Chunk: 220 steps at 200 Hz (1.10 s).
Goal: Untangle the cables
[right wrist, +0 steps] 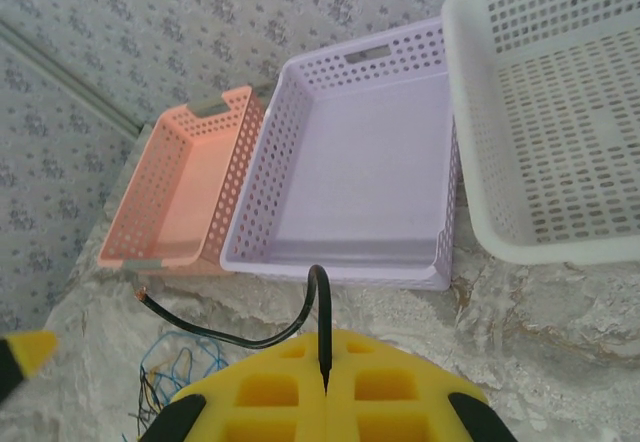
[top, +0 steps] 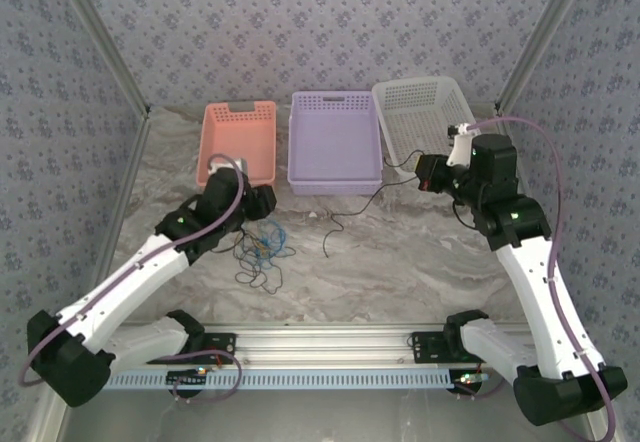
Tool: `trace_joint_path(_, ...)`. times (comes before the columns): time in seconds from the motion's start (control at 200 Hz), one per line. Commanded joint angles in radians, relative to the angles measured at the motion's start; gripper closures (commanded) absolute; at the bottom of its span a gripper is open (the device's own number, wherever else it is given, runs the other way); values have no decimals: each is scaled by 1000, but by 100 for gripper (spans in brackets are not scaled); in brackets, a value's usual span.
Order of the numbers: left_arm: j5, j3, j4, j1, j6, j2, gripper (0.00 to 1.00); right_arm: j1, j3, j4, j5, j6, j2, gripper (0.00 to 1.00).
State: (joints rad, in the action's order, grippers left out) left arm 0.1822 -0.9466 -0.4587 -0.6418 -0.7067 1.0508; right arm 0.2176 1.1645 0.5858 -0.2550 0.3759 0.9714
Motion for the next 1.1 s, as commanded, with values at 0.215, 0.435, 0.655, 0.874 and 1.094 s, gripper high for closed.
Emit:
trace_joint_path(0.215,-234,-177,141,-139,14,136,45,50,-22,-49,-11,-16,41,100)
trace_joint_path(0.435,-231,-220,271,-238,41,270,41,69,-25,-46,-31,-17,48,100)
trace_joint_path(0.655,-226,-256,421,-284,-78,331,33,95,-51,-68,-25,-3,47,100)
trace_joint_path(0.874,-241,-261,489,-303,-129,389,32,127,-57,-77,-23,6,47,100)
trace_joint_path(1.094,-242,-335,474,-301,-133,459,42,150,-81,-77,-20,10,24,100)
